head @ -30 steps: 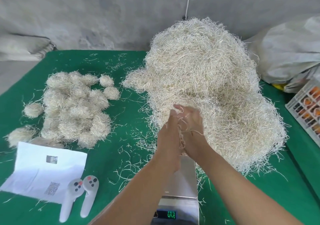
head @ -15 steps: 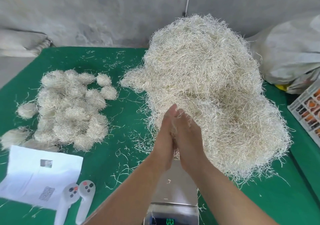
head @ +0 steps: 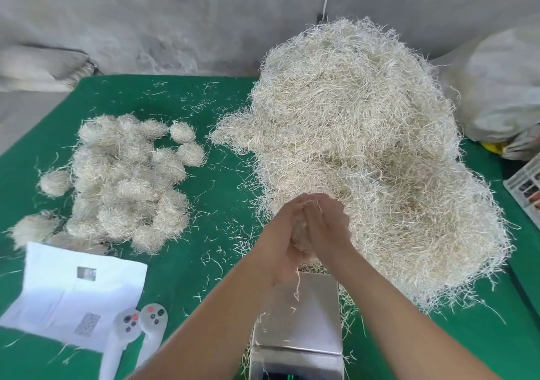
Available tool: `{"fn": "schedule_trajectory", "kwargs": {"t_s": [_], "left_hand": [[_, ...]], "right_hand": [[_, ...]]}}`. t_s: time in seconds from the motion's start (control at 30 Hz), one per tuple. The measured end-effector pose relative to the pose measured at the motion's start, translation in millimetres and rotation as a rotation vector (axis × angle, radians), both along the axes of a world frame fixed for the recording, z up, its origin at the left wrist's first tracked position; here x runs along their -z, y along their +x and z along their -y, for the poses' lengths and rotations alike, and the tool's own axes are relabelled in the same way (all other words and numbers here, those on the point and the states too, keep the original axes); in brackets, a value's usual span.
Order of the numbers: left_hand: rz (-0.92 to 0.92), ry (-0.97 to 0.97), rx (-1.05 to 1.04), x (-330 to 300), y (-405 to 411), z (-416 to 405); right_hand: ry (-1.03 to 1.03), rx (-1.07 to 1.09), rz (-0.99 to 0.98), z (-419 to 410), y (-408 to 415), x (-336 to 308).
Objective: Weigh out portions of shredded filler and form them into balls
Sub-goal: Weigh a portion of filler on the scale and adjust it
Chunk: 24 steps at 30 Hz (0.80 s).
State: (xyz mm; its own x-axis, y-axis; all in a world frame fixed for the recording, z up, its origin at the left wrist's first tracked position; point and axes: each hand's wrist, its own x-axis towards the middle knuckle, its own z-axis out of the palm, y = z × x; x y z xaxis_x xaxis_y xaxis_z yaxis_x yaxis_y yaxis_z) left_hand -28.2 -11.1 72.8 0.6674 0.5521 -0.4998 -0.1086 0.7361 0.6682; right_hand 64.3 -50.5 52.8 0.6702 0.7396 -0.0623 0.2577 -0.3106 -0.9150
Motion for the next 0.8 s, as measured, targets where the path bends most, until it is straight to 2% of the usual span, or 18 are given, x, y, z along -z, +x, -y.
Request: {"fn": "schedule_trajectory", "kwargs": {"t_s": [0.13, 0.3, 0.47, 0.57, 0.63, 0.7, 0.77, 0.8], "left_hand": [[-0.004, 0.193, -0.046, 17, -16, -22], [-0.414, 0.655, -0.213, 37, -32, -56], [-0.871, 1.252, -0.052, 59, -74, -115], [-1.191, 1.511, 0.048, 50, -107, -162], [-1.467, 1.545, 0.122, 37, -126, -192], [-1.709, 1.403, 0.278, 25, -140, -214], [-1.821, 1.198, 0.412, 20, -145, -224], [-1.820, 1.116, 0.437, 20, -144, -224]], "right_hand": [[-0.081, -0.180, -0.401, -3, 14, -3], [-0.210, -0.284, -0.364, -7, 33, -6], [-0.241, -0.310, -0.343, -6, 37, 0], [-0.264, -0.331, -0.338, -3, 36, 6], [-0.277, -0.330, -0.340, -2, 36, 8], [-0.286, -0.320, -0.341, -1, 38, 10], [-0.282, -0.305, -0.331, 1, 41, 14], [-0.276, -0.293, -0.309, 1, 43, 15]]}}
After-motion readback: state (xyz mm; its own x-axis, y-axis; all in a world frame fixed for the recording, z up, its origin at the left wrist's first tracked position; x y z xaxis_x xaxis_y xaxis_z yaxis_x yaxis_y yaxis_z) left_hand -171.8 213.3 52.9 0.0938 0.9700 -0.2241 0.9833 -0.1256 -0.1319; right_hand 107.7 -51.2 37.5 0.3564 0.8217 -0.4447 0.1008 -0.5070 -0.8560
